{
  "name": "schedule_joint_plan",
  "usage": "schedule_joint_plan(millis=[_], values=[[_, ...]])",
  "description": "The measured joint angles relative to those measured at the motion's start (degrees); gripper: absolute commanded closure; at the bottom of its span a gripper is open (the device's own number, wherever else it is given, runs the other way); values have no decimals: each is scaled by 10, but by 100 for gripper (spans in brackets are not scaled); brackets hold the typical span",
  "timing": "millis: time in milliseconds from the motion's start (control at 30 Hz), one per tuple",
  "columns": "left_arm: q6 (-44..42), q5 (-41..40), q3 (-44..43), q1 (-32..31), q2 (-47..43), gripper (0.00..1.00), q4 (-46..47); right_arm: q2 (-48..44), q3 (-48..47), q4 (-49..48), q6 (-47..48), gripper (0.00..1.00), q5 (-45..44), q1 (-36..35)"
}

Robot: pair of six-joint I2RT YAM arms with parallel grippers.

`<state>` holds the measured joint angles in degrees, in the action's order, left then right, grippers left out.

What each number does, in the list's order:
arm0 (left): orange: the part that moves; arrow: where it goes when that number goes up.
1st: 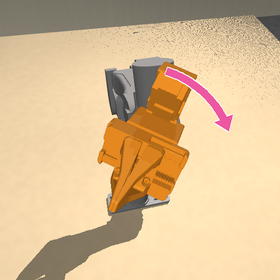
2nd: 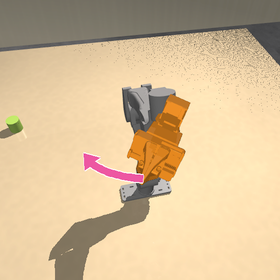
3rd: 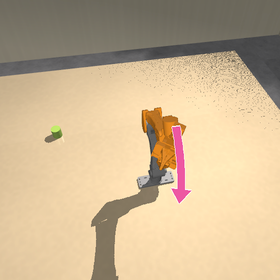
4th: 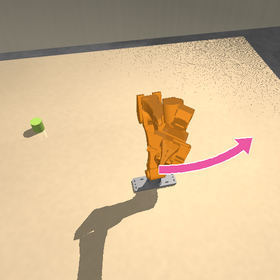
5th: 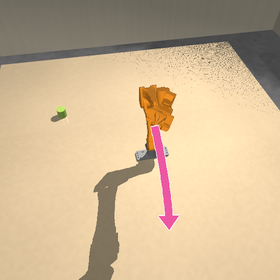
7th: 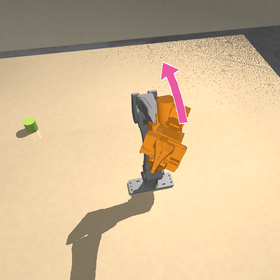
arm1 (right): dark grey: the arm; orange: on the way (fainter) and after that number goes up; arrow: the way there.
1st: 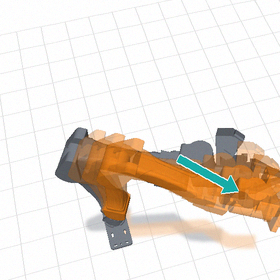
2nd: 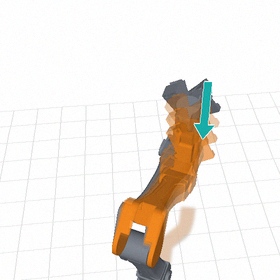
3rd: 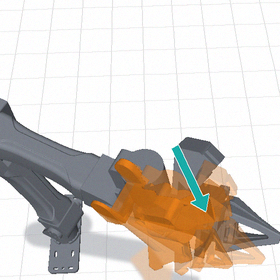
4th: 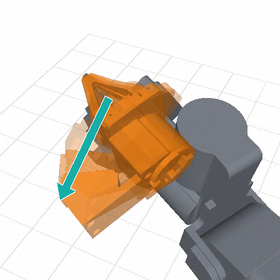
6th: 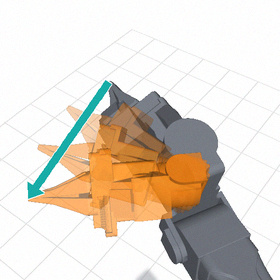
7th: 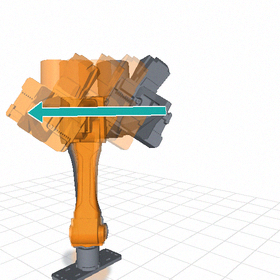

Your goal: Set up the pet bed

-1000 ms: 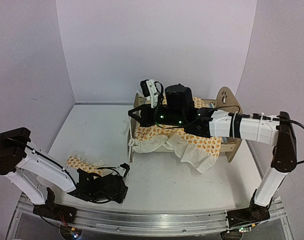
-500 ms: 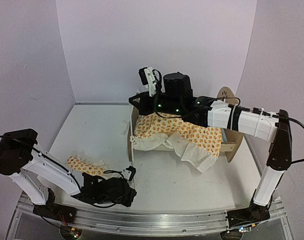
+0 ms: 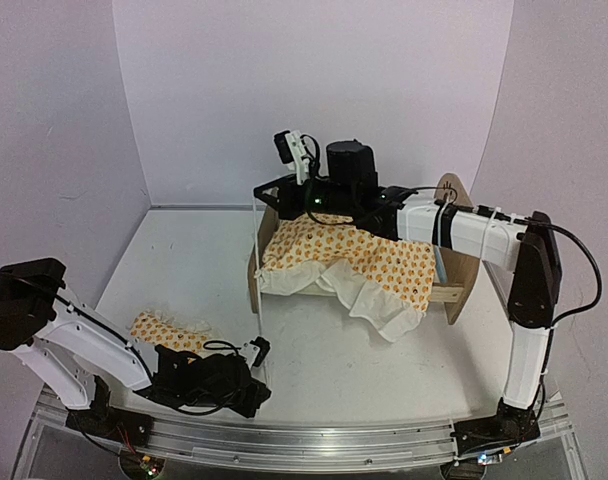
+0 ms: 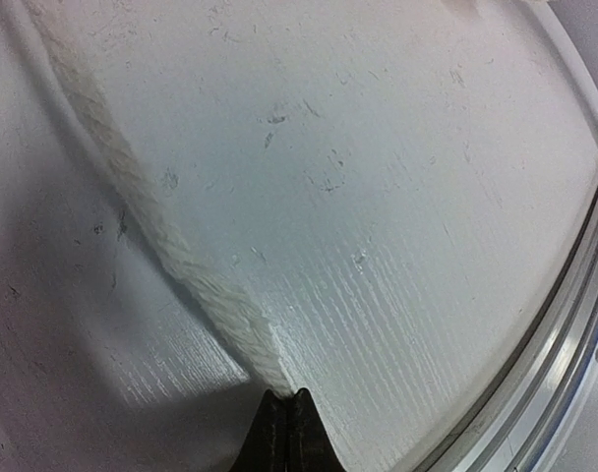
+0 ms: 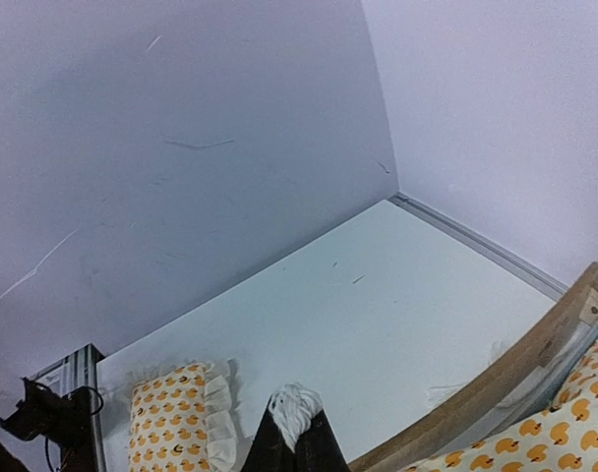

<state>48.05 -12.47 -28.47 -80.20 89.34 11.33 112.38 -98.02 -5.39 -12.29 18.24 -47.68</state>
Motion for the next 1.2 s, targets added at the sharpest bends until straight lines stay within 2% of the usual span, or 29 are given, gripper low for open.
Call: schedule_joint_plan(millis=[33,67,233,267,300,433,567,667,733,867,1033,1133,1167,1200], values=[[-8,6,0,2,-2,99,-3,-5,11,-7,3,100,9,-2],[-13,9,0,5,-2,94,-3,-13,24,-15,6,100,18,-3],[-58,46,-6,31,-15,32,-10,-24,28,-5,19,100,94,0],[-66,51,-7,38,-26,6,-23,-24,27,2,21,100,107,1],[-77,55,-7,46,-42,1,-39,-24,27,8,26,100,127,2],[-106,73,-6,93,-152,1,-101,-25,32,20,35,100,172,2],[-132,119,-7,158,-281,1,-114,-30,47,32,33,100,209,3],[-151,157,-17,224,-339,10,-104,-51,82,40,20,100,234,3],[-165,174,-33,267,-336,19,-93,-67,105,39,2,100,251,3],[-219,181,-66,324,-274,20,-63,-87,138,23,-51,100,279,-1],[-311,184,-89,332,-217,18,-11,-90,161,-7,-113,100,284,-21],[-365,184,-104,332,-199,20,19,-90,165,-13,-135,100,282,-29],[-380,183,-111,332,-193,23,29,-90,165,-16,-145,100,280,-30],[-392,183,-116,332,-189,36,36,-90,166,-16,-147,100,279,-31]])
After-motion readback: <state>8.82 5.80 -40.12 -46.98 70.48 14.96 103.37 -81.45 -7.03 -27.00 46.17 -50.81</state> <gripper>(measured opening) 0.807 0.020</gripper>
